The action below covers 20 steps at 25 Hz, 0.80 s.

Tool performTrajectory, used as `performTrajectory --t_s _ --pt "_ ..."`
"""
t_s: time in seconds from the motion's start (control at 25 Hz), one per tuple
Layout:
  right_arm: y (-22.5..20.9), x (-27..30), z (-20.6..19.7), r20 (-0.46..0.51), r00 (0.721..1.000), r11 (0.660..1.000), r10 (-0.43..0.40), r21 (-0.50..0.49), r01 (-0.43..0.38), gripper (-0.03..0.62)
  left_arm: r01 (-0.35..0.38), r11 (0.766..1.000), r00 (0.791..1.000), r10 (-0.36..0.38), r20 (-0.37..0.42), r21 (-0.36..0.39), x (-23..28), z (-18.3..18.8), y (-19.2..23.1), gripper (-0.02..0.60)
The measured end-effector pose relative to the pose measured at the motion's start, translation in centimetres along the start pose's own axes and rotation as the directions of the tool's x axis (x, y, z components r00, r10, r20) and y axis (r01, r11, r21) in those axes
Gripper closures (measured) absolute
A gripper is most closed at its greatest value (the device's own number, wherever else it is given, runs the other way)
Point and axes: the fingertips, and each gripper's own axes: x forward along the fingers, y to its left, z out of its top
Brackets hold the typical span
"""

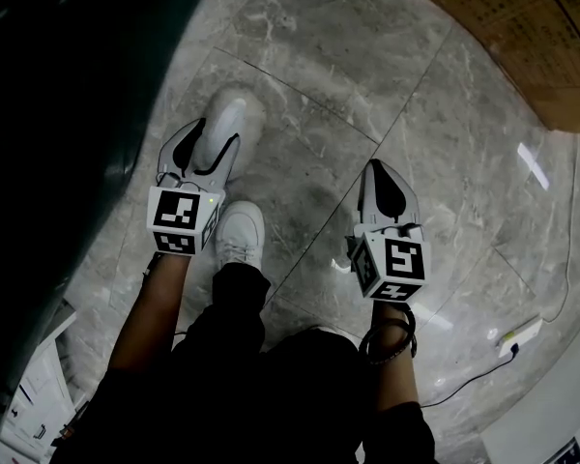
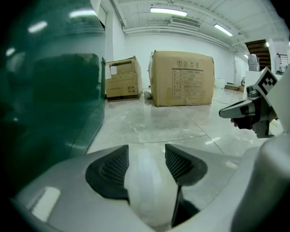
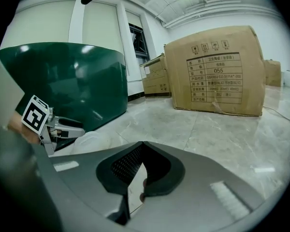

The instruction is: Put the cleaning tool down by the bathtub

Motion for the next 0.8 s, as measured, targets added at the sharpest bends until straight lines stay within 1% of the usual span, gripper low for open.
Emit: performTrajectory --t_s 0.12,0.24,0.36,0.44,0.6,0.8 --pt "-0.1 0.1 0.6 0.011 1.000 1.000 0.005 -0.011 -0.005 0.576 -0.018 1.000 0.999 0.017 0.028 0.001 -0.5 1.2 0.4 0.350" --pt "0.0 -0.1 1.1 0.022 1.000 1.000 0.010 -0.026 -0.009 0.576 -0.035 0.999 0.999 0.034 0.040 0.005 -0.8 1.8 0.5 0.381" --pt "0.0 -0.3 1.5 0.033 0.999 0.999 0.012 -0.036 -0.011 0.576 -0.039 0.999 0.999 0.039 0.034 0.021 -0.9 1.7 0.3 0.416" --pt "0.1 -0.3 1.6 0.038 0.999 1.000 0.014 -0.028 -0.012 0.576 -0.042 0.998 0.999 0.041 0.028 0.037 -0.9 1.5 0.2 0.457" --pt "0.3 -0.4 1.4 0.036 0.999 0.999 0.026 -0.036 -0.025 0.576 -0.039 0.998 0.999 0.038 0.017 0.052 -0.9 0.9 -0.1 0.577" --pt "0.0 -0.8 2.2 0.052 0.998 1.000 0.022 -0.022 -0.021 0.576 -0.011 0.998 1.000 0.010 0.010 0.069 -0.6 1.1 -0.6 0.581"
